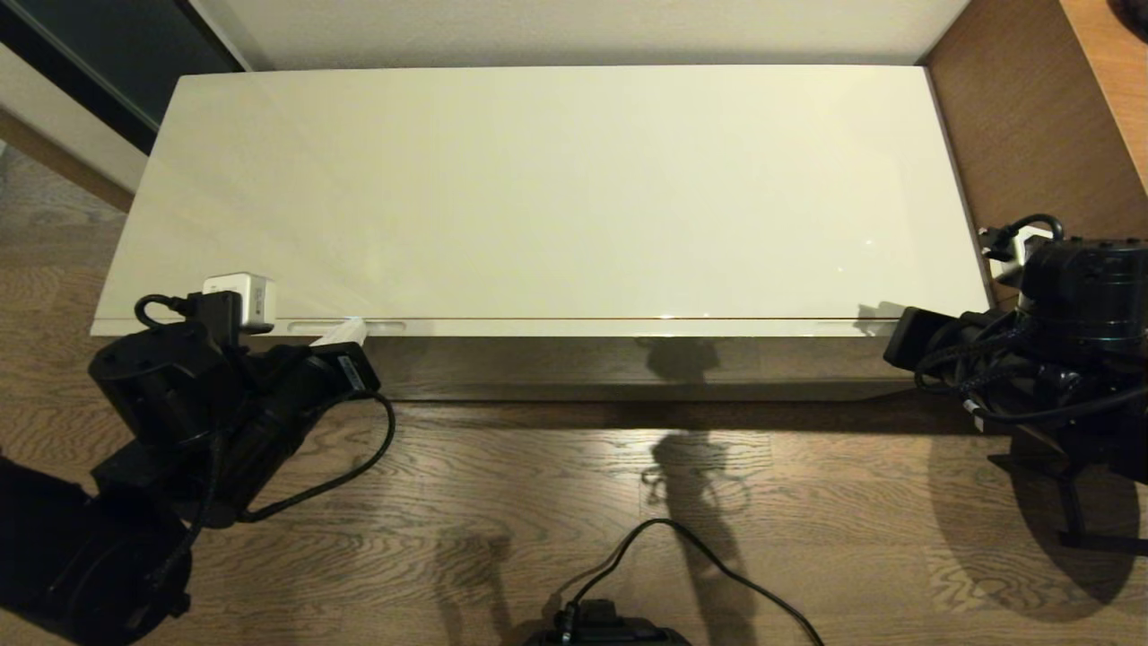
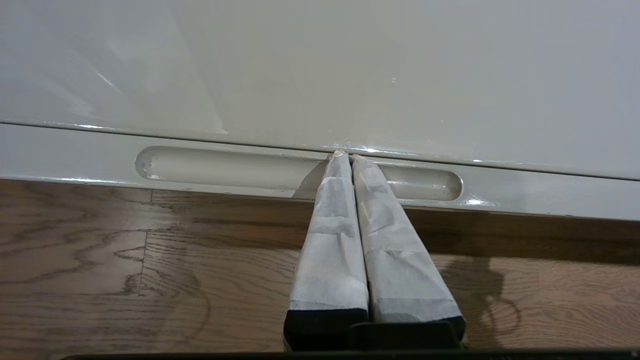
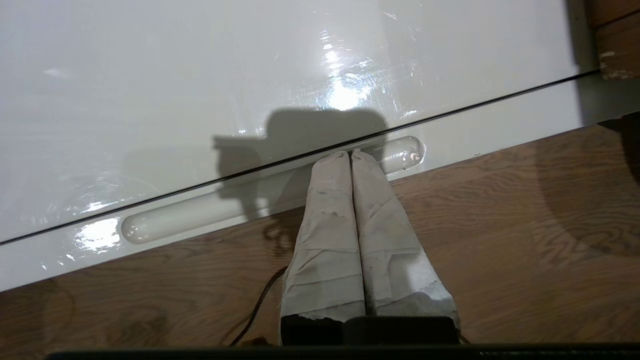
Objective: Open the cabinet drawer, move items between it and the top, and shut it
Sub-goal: Open the drawer
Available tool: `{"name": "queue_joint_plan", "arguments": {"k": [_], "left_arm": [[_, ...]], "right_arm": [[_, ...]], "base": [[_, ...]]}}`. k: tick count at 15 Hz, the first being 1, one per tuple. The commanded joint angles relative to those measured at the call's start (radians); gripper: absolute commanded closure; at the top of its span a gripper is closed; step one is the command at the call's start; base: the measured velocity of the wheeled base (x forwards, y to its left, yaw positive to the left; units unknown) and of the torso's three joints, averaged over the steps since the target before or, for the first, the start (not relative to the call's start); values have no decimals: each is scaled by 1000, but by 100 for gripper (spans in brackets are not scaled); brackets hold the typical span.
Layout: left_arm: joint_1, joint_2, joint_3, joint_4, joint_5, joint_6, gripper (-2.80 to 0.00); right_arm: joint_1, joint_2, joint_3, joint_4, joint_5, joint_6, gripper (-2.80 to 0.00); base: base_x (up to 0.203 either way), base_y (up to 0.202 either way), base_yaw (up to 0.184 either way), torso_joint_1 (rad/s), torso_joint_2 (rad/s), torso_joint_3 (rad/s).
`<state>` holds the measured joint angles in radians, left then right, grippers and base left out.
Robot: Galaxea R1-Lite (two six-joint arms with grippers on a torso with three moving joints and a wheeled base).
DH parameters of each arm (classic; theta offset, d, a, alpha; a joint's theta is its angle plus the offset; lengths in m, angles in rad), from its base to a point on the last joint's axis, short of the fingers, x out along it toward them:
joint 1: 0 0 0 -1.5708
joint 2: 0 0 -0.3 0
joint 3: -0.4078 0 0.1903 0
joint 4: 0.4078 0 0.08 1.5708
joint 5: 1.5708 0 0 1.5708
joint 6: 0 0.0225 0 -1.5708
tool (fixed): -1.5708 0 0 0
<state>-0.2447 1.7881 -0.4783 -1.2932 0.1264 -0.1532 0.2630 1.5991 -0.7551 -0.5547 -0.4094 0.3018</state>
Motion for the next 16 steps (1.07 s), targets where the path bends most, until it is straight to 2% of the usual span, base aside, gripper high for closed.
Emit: {"name": "queue_joint_plan", "arguments": {"k": [1, 5, 8, 11, 16], "left_arm": [[-1, 2, 3, -6, 2, -2, 0], [1, 11, 27, -9, 4, -11, 0], [1, 5, 42, -15, 1, -12, 0], [1, -1, 68, -15, -4, -63, 0], [5, -12, 161, -14, -5, -95, 0]], "right_arm": [[2, 15, 3, -1, -2, 17, 0], [2, 51, 16, 0, 1, 70, 0], [2, 35, 45, 10, 4, 71, 0], [2, 29, 84, 10, 6, 79, 0], [2, 18, 174, 10, 9, 117, 0]], "base": [[0, 0, 0, 0, 0, 0], [0, 0, 0, 0, 0, 0], [0, 0, 0, 0, 0, 0], [0, 0, 0, 0, 0, 0], [0, 0, 0, 0, 0, 0]]}}
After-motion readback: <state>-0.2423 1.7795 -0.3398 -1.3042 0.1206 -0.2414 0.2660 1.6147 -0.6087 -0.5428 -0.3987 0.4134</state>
